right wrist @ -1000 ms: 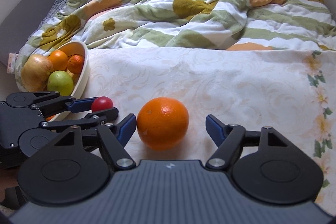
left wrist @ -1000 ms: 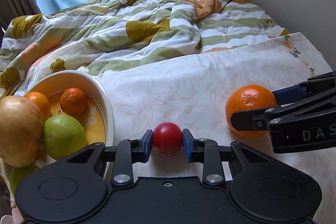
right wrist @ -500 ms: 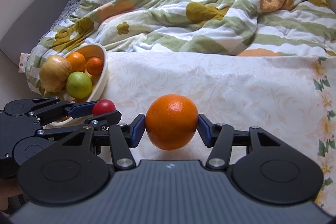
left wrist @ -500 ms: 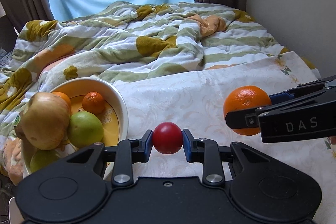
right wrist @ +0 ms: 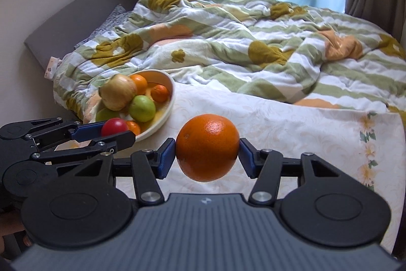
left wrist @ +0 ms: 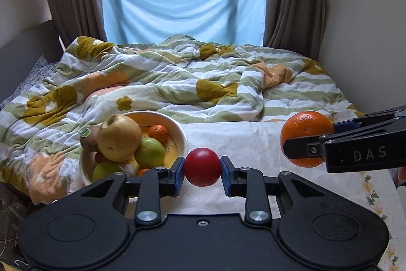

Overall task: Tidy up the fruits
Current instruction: 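Carry both fruits to the bowl while the left tool opens to release the tomato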

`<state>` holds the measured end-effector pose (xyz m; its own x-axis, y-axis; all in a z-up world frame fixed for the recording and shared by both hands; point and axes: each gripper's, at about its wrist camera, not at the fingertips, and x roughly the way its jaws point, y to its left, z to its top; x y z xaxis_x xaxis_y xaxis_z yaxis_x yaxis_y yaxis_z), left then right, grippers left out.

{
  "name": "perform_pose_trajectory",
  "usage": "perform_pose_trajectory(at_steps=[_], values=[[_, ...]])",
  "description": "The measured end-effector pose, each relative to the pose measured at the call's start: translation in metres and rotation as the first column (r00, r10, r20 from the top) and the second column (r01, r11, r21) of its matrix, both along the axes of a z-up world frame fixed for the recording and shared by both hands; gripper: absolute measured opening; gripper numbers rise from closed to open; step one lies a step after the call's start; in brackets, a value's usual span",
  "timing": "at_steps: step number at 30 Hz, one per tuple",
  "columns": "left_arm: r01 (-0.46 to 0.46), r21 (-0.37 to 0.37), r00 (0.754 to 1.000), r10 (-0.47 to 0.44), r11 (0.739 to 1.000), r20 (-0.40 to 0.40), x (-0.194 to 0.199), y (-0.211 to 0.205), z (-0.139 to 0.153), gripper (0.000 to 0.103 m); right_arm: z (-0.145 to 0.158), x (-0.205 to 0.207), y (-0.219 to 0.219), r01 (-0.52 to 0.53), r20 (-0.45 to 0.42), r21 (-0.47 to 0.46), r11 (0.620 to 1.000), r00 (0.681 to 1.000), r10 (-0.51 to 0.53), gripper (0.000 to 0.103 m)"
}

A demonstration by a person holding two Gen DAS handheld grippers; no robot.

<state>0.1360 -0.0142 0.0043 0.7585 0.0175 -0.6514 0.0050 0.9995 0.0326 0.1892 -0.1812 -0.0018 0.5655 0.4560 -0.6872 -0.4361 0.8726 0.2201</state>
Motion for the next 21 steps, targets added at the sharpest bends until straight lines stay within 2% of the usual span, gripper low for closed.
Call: perform_pose_trajectory(at_steps=[6, 10, 21], values=[[-0.093, 0.003, 0.995, 0.092, 0.996, 0.027, -0.011, 0.029, 0.012, 0.033, 0.015, -0.014, 0.016, -0.065, 0.023, 0.023, 0.998, 0.998, 0.064, 0.069], [-0.120, 0.011, 0.992, 0.120, 0.993, 0.025, -0.010, 0.052, 0.013, 0.033, 0.018, -0.016, 0.035, -0.088, 0.022, 0.032, 0.996, 0.996, 0.087, 0.069], [-0.054, 0.028, 0.995, 0.056, 0.998, -0.078, 0.027, 0.095, -0.030, 0.033, 0.001, -0.001, 0.092, -0.052, -0.021, 0.021, 0.998, 0.998, 0.053, 0.069]])
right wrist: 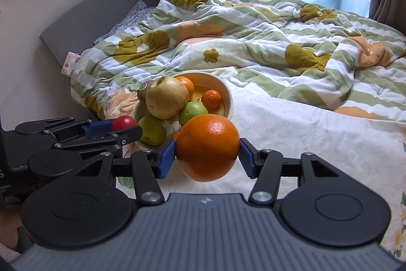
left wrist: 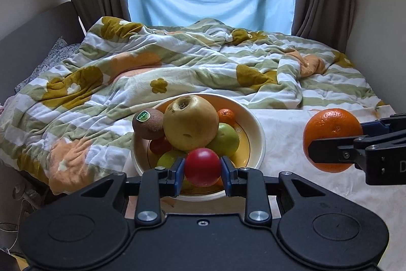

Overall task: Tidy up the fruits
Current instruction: 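Carry both fruits to the bowl while the left tool opens to release the tomato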

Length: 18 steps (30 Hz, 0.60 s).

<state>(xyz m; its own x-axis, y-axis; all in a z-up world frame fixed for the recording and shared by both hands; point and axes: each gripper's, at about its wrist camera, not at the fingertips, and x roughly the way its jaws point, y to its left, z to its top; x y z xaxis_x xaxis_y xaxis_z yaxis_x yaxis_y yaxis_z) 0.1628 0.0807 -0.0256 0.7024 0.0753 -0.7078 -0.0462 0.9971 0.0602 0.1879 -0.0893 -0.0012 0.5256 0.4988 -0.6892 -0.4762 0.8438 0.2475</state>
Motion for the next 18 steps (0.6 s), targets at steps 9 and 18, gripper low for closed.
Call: perform_pose_trajectory(at_steps=[9, 18], values=[[0.082, 0.032, 0.996, -0.081, 0.996, -0.035, 0.017, 0.002, -0.021, 0.034, -0.020, 0.018, 0.006, 0.086, -0.046, -0.028, 0.996, 0.995, -0.087, 0.069], [0.109, 0.058, 0.994, -0.110, 0.992, 0.017, 0.012, -0.003, -0.013, 0.088, -0.024, 0.027, 0.003, 0.136, -0.056, -0.034, 0.990, 0.989, -0.138, 0.069]])
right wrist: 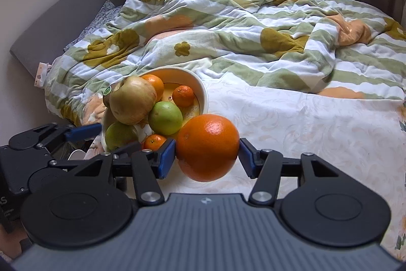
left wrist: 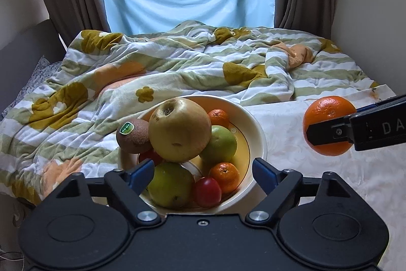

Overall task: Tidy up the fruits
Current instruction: 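Lower the navel orange into the bowl and open the right tool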

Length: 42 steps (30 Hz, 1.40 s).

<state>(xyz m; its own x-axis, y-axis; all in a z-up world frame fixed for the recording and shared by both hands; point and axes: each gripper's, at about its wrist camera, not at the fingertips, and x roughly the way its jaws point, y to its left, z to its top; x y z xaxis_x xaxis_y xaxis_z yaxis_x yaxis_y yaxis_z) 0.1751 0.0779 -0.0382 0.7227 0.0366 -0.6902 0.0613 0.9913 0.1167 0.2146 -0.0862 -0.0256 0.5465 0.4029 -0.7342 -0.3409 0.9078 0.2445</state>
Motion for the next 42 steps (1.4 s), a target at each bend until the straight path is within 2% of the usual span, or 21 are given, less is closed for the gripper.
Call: perform_pose_trajectory(at_steps=[6, 9, 12, 21, 37, 39, 41, 42], values=[[-0.033, 0.004, 0.999, 0.033, 0.999, 0.000, -0.004, 0.008, 0.006, 0.088, 0.000, 0.004, 0.003, -0.008, -0.001, -0.002, 1.000, 1.000, 0.008, 0.069], [-0.064, -0.005, 0.998, 0.064, 0.998, 0.004, -0.011, 0.016, 0.010, 0.095, 0.002, 0.008, 0.010, -0.025, 0.000, -0.006, 1.000, 1.000, 0.025, 0.069], [-0.095, -0.021, 0.995, 0.095, 0.995, 0.007, -0.018, 0.025, 0.014, 0.097, 0.002, 0.012, 0.019, -0.047, 0.001, -0.007, 0.999, 0.999, 0.047, 0.069], [-0.154, -0.050, 0.988, 0.154, 0.987, 0.007, -0.040, 0.045, 0.021, 0.097, -0.011, 0.028, 0.048, -0.115, 0.005, -0.048, 0.992, 0.993, 0.115, 0.069], [-0.132, -0.066, 0.991, 0.132, 0.989, 0.000, -0.046, 0.065, 0.014, 0.097, -0.038, 0.068, 0.074, -0.111, 0.057, -0.104, 0.988, 0.991, 0.117, 0.070], [-0.125, -0.067, 0.992, 0.125, 0.990, -0.001, -0.046, 0.067, 0.013, 0.097, -0.037, 0.068, 0.074, -0.113, 0.087, -0.090, 0.990, 0.989, 0.121, 0.075], [-0.119, -0.070, 0.993, 0.120, 0.990, 0.001, -0.047, 0.067, 0.012, 0.097, -0.034, 0.066, 0.075, -0.110, 0.102, -0.098, 0.989, 0.988, 0.120, 0.091], [-0.118, -0.069, 0.993, 0.118, 0.991, 0.001, -0.047, 0.066, 0.012, 0.097, -0.033, 0.065, 0.076, -0.097, 0.109, -0.112, 0.989, 0.988, 0.110, 0.094]])
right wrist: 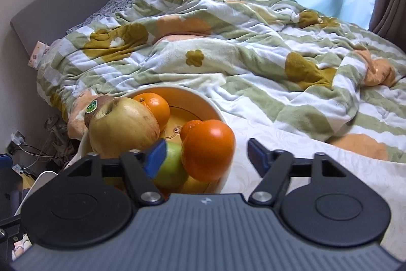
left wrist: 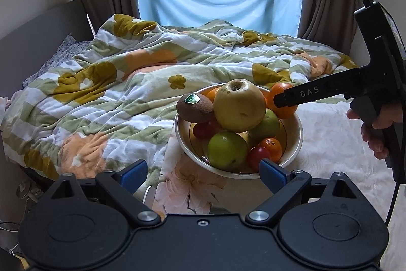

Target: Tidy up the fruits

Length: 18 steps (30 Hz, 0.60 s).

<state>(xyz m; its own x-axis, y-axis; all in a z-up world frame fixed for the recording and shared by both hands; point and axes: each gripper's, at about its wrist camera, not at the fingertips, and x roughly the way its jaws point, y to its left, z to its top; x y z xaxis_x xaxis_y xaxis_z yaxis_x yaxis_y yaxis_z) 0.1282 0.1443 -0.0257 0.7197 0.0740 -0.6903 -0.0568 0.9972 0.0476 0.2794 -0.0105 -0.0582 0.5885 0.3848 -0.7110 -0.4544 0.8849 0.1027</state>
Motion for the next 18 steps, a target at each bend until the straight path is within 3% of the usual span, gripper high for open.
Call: perform_pose_trajectory(at_steps=[9, 18], values=[[0.003, -0.007, 1.000, -0.003, 1.000, 0.025, -0.009, -0.006, 0.008, 0.097, 0.005, -0.017, -0.016, 0.057, 0.007, -0.021, 0.998, 0.998, -0.056, 0.098], [-0.006, -0.014, 0.996, 0.007, 1.000, 0.086, -0.040, -0.030, 0.041, 0.097, 0.043, -0.065, -0.051, 0.077, 0.038, 0.002, 0.997, 0.996, -0.077, 0.100]])
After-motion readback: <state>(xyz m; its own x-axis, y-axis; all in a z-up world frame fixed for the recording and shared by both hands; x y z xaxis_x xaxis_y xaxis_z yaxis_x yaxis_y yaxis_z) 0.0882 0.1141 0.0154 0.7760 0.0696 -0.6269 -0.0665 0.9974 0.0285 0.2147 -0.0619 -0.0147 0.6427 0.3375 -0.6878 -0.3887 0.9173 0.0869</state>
